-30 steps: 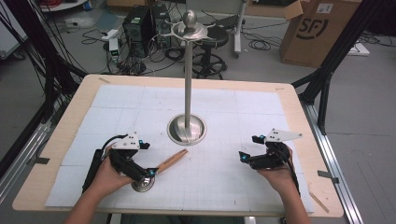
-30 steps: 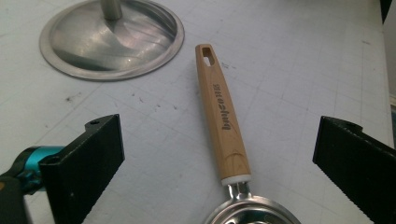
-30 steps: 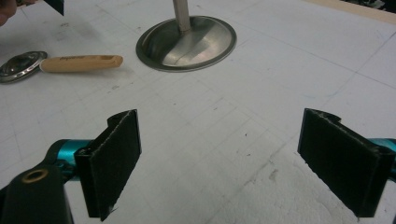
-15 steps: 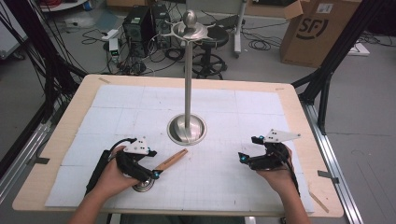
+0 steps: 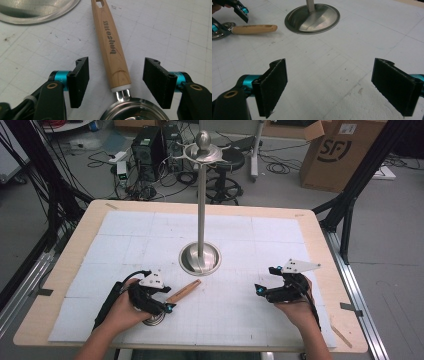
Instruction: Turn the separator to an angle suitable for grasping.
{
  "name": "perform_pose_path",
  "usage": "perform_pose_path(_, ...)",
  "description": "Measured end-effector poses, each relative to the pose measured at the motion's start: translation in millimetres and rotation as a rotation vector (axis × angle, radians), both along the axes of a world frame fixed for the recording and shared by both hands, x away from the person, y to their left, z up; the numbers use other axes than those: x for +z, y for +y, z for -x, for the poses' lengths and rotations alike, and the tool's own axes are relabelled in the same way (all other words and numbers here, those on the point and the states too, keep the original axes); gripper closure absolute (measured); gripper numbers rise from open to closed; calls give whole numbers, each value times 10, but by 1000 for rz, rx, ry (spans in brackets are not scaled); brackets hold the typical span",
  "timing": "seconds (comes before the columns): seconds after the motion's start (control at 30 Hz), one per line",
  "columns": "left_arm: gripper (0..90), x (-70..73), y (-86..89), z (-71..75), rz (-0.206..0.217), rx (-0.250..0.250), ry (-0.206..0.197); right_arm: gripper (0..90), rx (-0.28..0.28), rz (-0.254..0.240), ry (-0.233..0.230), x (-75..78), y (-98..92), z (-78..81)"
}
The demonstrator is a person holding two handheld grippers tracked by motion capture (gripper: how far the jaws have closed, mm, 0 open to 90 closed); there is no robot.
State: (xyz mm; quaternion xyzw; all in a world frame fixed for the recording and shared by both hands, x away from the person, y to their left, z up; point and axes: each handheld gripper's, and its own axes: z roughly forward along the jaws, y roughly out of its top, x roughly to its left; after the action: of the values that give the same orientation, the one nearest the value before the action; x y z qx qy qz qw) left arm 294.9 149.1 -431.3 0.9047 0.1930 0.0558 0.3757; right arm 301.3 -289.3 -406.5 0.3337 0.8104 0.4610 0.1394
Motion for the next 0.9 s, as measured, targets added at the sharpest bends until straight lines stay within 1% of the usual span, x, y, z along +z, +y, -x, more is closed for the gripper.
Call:
perform_pose_path(0.07,419,-2,-7,0,-14,-1,-3,121,3,2,-1,-1,1,-5)
perform_pose_path(0.13,438,-8,-11,-1,-15,-1,-4,121,4,2,-2,-4,2,-7)
perform_pose_path(0.23,463,-25,-19,-9,-47,1,-9,121,4,8,0,-10,6,-12)
perform_pose_path(0.27,471,-29,-22,-4,-50,10,-8,120,3,7,2,-10,7,-10)
perform_pose_path(0.33,491,-35,-29,-3,-59,7,-13,121,2,6,3,-10,10,-6)
perform_pose_path(0.4,505,-35,-31,1,-60,3,-12,121,1,11,8,-11,14,-1)
perform_pose_path(0.53,557,-21,-26,-2,-68,-4,-6,121,4,15,3,-16,19,-9)
perform_pose_path(0.57,571,-28,-25,-3,-57,-9,-6,121,4,16,3,-16,19,-10)
perform_pose_path(0.6,582,-27,-24,-4,-56,-16,-3,121,2,17,4,-18,19,-11)
perform_pose_path(0.67,613,-13,-21,-6,-67,-29,1,121,2,19,4,-18,16,-12)
perform_pose_path(0.9,621,-12,-53,4,-79,-37,-3,121,5,23,8,-25,22,-8)
